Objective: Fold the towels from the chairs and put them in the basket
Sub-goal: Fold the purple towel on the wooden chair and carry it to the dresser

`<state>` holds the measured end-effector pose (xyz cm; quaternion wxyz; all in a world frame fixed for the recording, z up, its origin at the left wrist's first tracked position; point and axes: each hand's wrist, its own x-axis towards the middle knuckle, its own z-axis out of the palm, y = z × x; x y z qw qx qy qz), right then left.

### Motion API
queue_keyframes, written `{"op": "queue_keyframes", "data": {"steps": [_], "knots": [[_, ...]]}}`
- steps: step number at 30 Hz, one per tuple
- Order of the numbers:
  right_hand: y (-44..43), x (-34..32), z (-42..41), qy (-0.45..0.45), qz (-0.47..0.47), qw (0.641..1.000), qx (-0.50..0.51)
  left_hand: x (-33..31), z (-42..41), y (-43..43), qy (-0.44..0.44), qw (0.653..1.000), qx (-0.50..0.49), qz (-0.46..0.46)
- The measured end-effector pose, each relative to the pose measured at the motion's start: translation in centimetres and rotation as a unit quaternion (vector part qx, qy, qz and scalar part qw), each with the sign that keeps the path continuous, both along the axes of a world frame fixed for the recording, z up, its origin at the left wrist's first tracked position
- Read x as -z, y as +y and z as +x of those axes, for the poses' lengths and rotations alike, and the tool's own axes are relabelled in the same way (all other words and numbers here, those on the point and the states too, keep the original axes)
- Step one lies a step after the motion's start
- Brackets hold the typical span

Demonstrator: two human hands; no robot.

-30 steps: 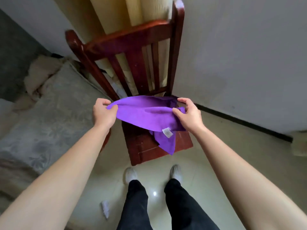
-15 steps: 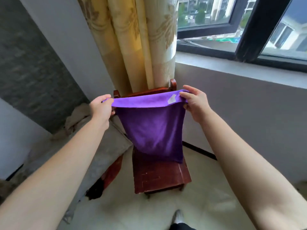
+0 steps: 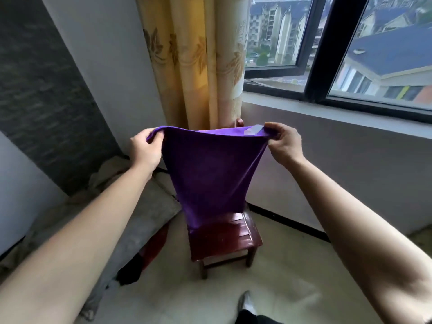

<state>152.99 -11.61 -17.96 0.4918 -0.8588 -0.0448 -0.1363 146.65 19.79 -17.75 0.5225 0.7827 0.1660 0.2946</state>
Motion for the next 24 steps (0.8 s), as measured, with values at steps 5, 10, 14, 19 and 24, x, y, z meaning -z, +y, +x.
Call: {"op": "queue_keyframes", "data": {"steps": [5,10,14,19,24], "knots": [[-0.8,0.5,-2.2,0.008,0.028,0.999,0.025,1.1,-1.9,1.2,0.019,0.999,-0.017,0.021],[-1.4,0.4,-0.6,-0.016,0.032,0.999,0.011,1.1,-2.0,1.4,0.013,0.992,0.029,-0.121],[-1.0,-0.2,2.9,0.015,0.018,1.0,-0.002,0.3,-0.4,0.7,0.023,0.951,0.064,-0.302],[-0.3,0.6,7.9,0.098,0.094,0.991,-0.018,0.7,3.7,0.2,0.029,0.952,0.044,-0.303],[-0.4,1.1,11.5,0.128,0.152,0.98,-0.002,1.3,7.0,0.3,0.045,0.978,0.015,-0.204]]}}
